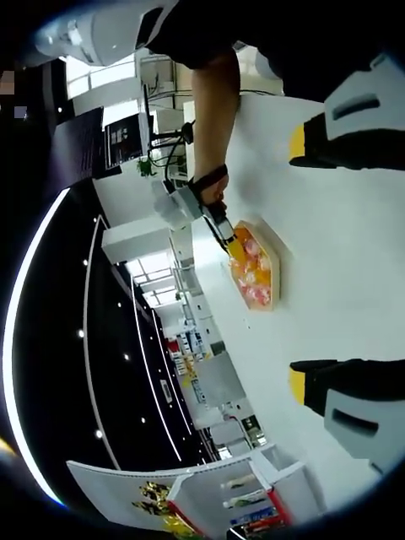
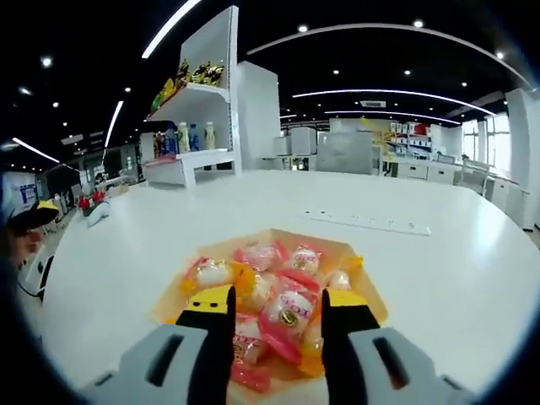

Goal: Pick up the marshmallows scattered on the table and place them into the bowl on the table

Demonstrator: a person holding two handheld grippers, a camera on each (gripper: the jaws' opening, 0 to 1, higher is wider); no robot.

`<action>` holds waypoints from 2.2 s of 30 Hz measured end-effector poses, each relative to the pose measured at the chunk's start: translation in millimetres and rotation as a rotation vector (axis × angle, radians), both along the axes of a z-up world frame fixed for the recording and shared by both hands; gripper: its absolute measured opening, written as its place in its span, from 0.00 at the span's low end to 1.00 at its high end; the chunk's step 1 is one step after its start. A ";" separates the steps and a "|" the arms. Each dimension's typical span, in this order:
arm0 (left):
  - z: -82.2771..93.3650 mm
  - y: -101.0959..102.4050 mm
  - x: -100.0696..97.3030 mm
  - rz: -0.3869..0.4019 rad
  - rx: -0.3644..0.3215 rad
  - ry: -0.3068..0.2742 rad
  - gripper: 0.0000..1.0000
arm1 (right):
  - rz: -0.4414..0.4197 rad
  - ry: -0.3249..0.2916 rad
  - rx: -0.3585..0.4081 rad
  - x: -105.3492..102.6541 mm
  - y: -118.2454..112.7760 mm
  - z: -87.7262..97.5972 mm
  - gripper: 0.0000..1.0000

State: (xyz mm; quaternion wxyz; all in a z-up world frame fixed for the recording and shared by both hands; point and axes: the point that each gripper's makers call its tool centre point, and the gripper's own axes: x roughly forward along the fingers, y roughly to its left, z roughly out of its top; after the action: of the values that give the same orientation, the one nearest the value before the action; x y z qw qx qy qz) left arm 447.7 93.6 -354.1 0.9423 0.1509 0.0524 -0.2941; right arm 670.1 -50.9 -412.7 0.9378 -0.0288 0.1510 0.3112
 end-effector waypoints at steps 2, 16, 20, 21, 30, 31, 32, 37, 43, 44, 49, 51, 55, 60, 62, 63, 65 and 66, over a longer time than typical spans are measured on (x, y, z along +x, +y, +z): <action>0.6 -0.1 0.0 0.001 0.001 0.000 0.94 | 0.004 -0.005 0.001 -0.9 0.2 1.4 0.47; 0.7 -3.2 1.1 -0.003 0.007 0.005 0.93 | 0.012 -0.054 0.003 -6.2 -2.1 13.4 0.87; 0.8 -5.8 1.7 -0.011 0.009 0.004 0.93 | 0.014 -0.052 0.012 -6.9 -3.9 14.3 0.88; 0.7 -6.8 2.4 -0.013 0.009 0.006 0.93 | 0.009 -0.053 0.015 -7.2 -4.9 15.1 0.89; -0.8 -12.5 4.3 -0.026 0.015 0.008 0.93 | 0.016 -0.078 0.043 -19.0 -9.8 25.7 0.97; -1.7 -12.8 4.3 -0.026 0.014 0.011 0.93 | 0.016 -0.083 0.042 -22.1 -11.9 27.8 0.97; -2.3 -13.4 4.0 -0.028 0.013 0.012 0.93 | 0.016 -0.087 0.040 -25.1 -13.5 29.2 0.97; -3.4 -15.1 3.4 -0.031 0.010 0.013 0.93 | 0.037 -0.100 0.056 -34.7 -22.0 37.8 0.97; -2.1 -19.0 -0.7 -0.041 0.017 0.005 0.93 | 0.072 -0.085 0.087 -67.6 -33.1 44.2 0.97; -2.0 -19.1 -1.2 -0.041 0.018 0.004 0.93 | 0.075 -0.098 0.071 -73.3 -35.9 44.7 0.97; -2.1 -20.2 -5.4 -0.041 0.012 0.010 0.93 | 0.093 -0.106 0.006 -106.4 -52.6 39.0 0.97; -2.7 -22.6 -8.9 -0.042 0.013 0.015 0.93 | 0.113 -0.109 0.000 -121.8 -57.6 37.7 0.97; -3.5 -29.3 -14.8 -0.054 0.010 0.016 0.93 | 0.136 -0.060 0.057 -150.3 -67.3 38.5 0.97; -2.5 -40.7 -25.3 -0.074 0.002 0.012 0.93 | 0.119 -0.048 0.055 -179.7 -92.6 43.6 0.97; -2.4 -44.8 -29.5 -0.081 0.005 0.011 0.93 | 0.109 -0.053 0.036 -187.4 -102.3 43.8 0.97; -2.4 -46.3 -31.2 -0.083 0.006 0.011 0.93 | 0.102 -0.048 0.027 -190.6 -107.5 42.8 0.97; -2.6 -48.2 -33.8 -0.082 0.009 0.014 0.93 | 0.097 -0.035 -0.002 -196.7 -118.0 39.6 0.97; -2.9 -49.4 -35.5 -0.084 0.009 0.017 0.93 | 0.096 -0.035 -0.019 -199.5 -123.4 38.8 0.97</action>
State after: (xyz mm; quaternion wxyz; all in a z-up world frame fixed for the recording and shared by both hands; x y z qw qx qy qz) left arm 412.2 44.2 -357.0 0.9280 0.1549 0.0552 -0.3343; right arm 470.6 -174.3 -374.0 0.9240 -0.0506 0.1360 0.3538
